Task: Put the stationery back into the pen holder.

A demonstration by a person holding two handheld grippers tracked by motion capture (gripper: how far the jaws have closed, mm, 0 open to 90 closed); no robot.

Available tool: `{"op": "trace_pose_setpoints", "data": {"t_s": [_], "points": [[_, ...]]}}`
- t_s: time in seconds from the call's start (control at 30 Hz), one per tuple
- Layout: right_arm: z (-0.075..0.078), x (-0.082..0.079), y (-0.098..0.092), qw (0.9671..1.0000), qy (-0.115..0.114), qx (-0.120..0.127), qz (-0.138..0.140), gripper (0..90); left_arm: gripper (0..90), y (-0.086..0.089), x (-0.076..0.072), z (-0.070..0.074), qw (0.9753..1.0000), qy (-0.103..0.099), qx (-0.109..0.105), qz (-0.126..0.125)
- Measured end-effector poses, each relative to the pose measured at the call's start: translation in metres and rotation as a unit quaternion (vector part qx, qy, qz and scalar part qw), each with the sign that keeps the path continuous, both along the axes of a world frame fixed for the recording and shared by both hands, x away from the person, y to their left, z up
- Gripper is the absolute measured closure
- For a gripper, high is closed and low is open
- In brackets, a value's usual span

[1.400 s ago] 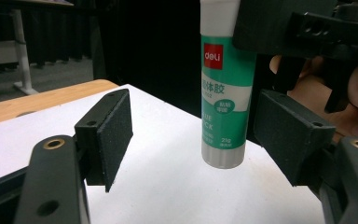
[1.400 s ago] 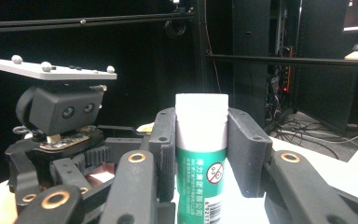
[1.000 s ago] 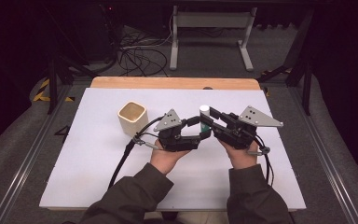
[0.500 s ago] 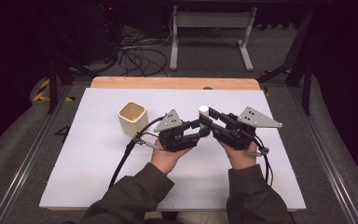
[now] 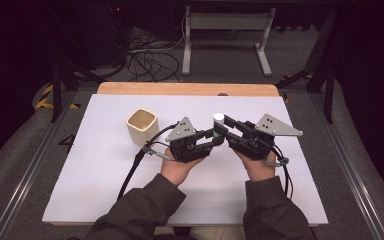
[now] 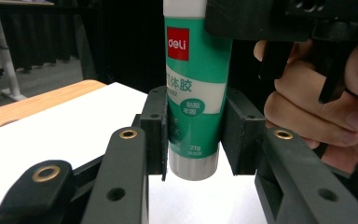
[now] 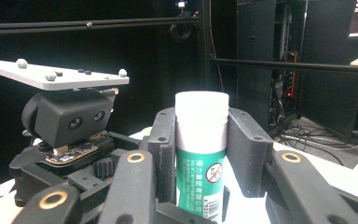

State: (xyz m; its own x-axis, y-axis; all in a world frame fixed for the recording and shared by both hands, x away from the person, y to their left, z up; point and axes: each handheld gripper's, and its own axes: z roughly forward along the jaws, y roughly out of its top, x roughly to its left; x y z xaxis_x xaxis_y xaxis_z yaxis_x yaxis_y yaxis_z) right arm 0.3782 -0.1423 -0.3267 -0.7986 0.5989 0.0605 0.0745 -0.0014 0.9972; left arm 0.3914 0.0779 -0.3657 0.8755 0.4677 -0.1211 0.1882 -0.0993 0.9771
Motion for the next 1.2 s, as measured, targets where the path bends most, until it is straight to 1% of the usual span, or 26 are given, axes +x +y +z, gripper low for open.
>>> {"op": "trace_pose_setpoints", "data": {"t_s": [0.1, 0.23, 0.4, 0.43, 0.57, 0.73, 0.87, 1.13, 1.2], "points": [[0.0, 0.001, 0.0, 1.0, 0.002, 0.0, -0.001, 63.9, 65.5, 0.001, 0.0, 0.0, 1.0, -0.001, 0.004, 0.002], [0.0, 0.001, -0.001, 1.0, 0.0, 0.0, -0.003, 60.5, 65.5, 0.002, 0.001, 0.0, 1.0, -0.003, 0.006, 0.005], [0.001, 0.001, -0.003, 1.0, -0.001, 0.001, -0.005, 56.3, 65.5, 0.004, 0.002, 0.0, 0.9998, -0.008, 0.016, 0.011], [0.001, 0.001, -0.004, 1.0, 0.001, 0.003, -0.004, 54.3, 65.5, 0.005, 0.003, 0.0, 0.9997, -0.009, 0.017, 0.014], [0.001, 0.001, -0.005, 1.0, 0.001, 0.005, -0.004, 52.2, 65.5, 0.008, 0.004, 0.001, 0.9995, -0.012, 0.022, 0.019], [0.003, 0.0, -0.009, 0.9999, -0.002, 0.011, -0.006, 46.3, 65.5, 0.011, 0.004, 0.002, 0.9992, -0.015, 0.025, 0.026], [0.003, 0.0, -0.01, 0.9999, 0.001, 0.011, -0.006, 43.5, 65.5, 0.014, 0.005, 0.003, 0.9991, -0.015, 0.026, 0.029], [0.003, 0.0, -0.018, 0.9998, -0.001, 0.013, -0.012, 38.6, 65.5, 0.02, 0.006, 0.005, 0.9987, -0.021, 0.026, 0.038], [0.003, 0.0, -0.02, 0.9998, 0.002, 0.013, -0.015, 37.5, 65.5, 0.022, 0.006, 0.007, 0.9985, -0.022, 0.026, 0.041]]}}
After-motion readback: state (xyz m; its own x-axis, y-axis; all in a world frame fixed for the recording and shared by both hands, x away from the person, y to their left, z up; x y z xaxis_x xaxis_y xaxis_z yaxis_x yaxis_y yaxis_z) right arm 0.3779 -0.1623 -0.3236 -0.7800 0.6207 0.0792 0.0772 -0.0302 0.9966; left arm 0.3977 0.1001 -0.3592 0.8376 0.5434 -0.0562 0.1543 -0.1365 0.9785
